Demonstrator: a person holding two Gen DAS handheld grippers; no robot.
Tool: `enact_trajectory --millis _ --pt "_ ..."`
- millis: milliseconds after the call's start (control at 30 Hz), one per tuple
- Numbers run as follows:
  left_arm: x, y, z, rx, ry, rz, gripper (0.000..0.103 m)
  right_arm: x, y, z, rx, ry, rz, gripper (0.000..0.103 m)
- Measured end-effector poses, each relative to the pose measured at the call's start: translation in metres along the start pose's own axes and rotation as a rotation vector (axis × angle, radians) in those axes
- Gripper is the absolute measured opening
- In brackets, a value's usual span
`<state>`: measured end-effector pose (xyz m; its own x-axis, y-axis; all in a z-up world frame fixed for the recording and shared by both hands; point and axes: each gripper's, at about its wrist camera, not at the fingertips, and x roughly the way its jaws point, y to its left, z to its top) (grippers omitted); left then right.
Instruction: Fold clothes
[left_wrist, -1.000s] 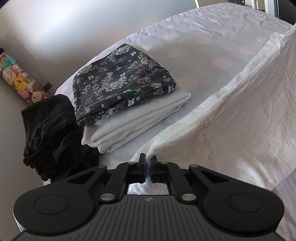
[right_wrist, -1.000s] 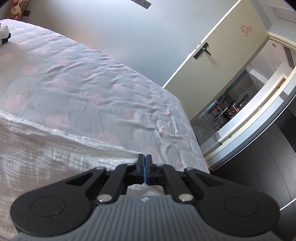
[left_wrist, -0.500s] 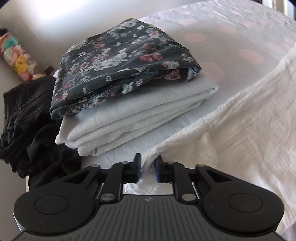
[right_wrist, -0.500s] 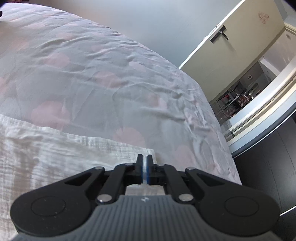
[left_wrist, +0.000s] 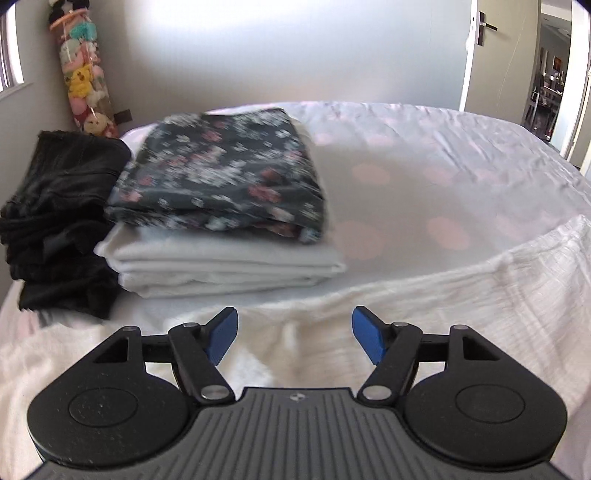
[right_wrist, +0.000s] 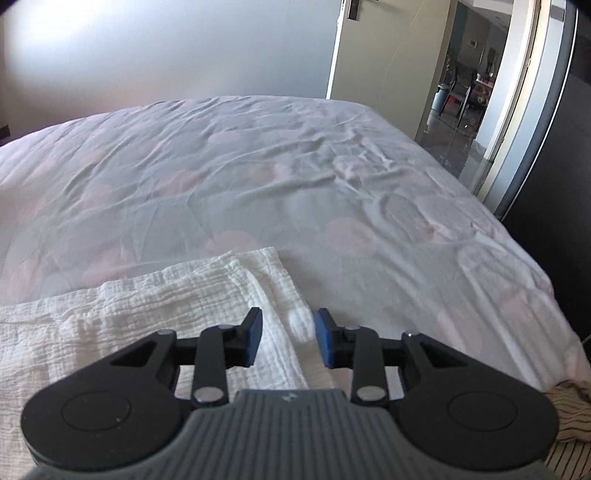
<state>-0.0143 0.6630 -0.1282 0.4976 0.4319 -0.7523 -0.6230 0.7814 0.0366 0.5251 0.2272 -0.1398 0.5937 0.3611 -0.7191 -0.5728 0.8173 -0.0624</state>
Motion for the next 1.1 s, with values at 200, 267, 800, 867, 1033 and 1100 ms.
enact_trajectory --millis 200,267,800,867,1033,1100 --pt "0.032 -0.06 0.003 0.143 0.031 -0.082 0.081 0.032 0.007 0.005 0.013 0.018 0.064 0.037" --pt "0.045 -0.079 0.008 0.201 0.03 -0.117 0.081 0.047 0.011 0.009 0.004 0.026 0.075 0.037" --pt "0.132 -0.188 0.023 0.443 -0.005 -0.226 0.024 0.081 0.015 0.014 -0.054 -0.057 0.136 0.001" --pt "0.125 -0.189 0.024 0.437 -0.028 -0.235 0.012 0.079 0.015 0.014 -0.063 -0.076 0.139 0.001" --pt "0.109 -0.191 0.033 0.451 -0.1 -0.194 0.009 0.068 0.012 0.029 -0.062 -0.148 0.096 0.0" --pt "0.109 -0.193 0.041 0.441 -0.122 -0.179 0.009 0.062 0.01 0.037 -0.059 -0.18 0.072 0.0"
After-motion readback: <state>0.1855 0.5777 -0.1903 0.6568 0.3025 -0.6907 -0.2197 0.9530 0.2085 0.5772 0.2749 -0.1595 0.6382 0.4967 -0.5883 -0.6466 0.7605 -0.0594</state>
